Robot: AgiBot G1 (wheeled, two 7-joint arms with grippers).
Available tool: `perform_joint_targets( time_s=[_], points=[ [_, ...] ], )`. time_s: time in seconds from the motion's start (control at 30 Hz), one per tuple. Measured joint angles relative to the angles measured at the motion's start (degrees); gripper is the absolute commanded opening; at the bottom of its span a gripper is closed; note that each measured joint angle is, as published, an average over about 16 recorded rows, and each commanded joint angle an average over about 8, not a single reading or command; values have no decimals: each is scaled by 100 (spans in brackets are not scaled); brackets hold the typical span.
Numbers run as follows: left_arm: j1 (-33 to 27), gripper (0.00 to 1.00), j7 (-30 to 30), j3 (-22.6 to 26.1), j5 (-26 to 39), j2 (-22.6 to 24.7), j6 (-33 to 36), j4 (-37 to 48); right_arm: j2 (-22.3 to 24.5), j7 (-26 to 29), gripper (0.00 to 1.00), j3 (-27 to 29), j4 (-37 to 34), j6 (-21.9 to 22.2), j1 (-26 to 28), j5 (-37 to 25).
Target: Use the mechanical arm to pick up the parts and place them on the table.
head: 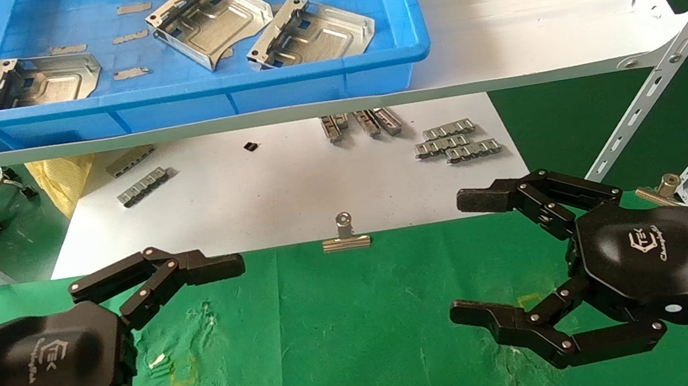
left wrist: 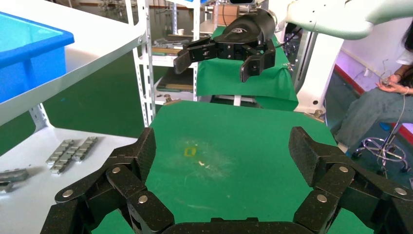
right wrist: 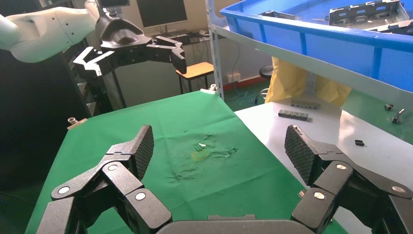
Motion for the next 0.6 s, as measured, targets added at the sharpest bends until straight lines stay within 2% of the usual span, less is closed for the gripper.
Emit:
perform_joint_targets(
  time_s=[0.6],
  points=[
    [0,100,0,0,0,0,0,0,0,0,100,0,0,0,0,0]
  ],
)
